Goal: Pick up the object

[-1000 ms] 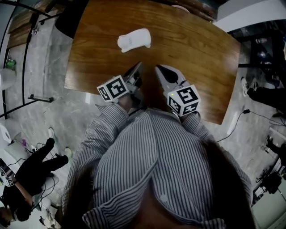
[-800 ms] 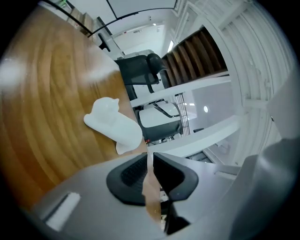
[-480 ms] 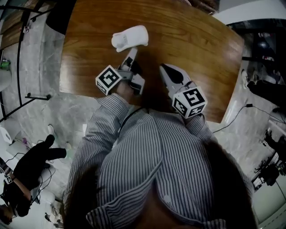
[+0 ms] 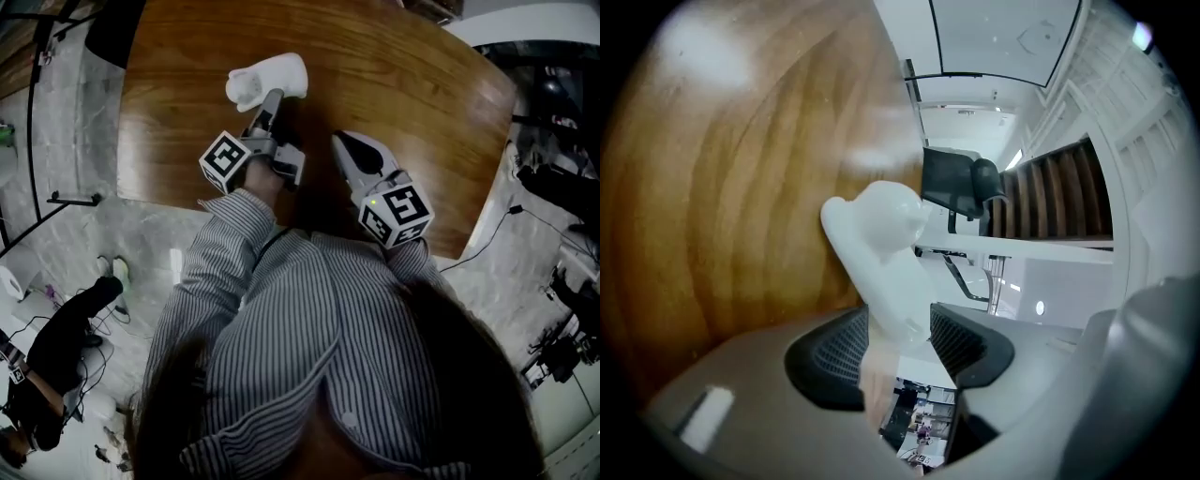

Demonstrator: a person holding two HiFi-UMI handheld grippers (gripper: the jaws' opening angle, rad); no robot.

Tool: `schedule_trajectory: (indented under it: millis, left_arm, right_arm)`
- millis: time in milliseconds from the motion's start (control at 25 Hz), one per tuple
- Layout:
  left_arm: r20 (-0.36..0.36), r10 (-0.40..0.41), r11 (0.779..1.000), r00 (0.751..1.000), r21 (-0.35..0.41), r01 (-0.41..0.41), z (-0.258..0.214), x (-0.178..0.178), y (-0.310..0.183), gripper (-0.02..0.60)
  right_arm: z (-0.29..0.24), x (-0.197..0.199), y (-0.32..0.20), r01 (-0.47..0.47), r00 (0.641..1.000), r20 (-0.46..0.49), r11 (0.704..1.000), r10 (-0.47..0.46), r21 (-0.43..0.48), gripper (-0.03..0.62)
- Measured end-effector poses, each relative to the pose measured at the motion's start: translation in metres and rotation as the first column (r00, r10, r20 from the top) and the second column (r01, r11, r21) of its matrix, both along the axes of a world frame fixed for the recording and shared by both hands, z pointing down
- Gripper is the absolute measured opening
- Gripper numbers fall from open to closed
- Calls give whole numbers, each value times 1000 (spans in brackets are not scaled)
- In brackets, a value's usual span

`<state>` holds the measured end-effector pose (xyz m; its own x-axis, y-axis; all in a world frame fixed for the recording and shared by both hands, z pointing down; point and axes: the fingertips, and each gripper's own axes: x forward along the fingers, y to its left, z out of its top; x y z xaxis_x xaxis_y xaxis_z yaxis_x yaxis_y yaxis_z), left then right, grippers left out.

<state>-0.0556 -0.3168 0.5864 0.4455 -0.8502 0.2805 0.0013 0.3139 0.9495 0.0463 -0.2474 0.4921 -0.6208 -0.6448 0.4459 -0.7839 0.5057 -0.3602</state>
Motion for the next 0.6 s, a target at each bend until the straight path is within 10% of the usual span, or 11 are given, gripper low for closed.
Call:
schedule_trajectory:
  millis: [600]
  left_arm:
    - [-93,-64,997,994,-39,61,15,1,-10,177]
  right_arm:
    - [8,14,5,-40,999,-20,999,39,-21,3]
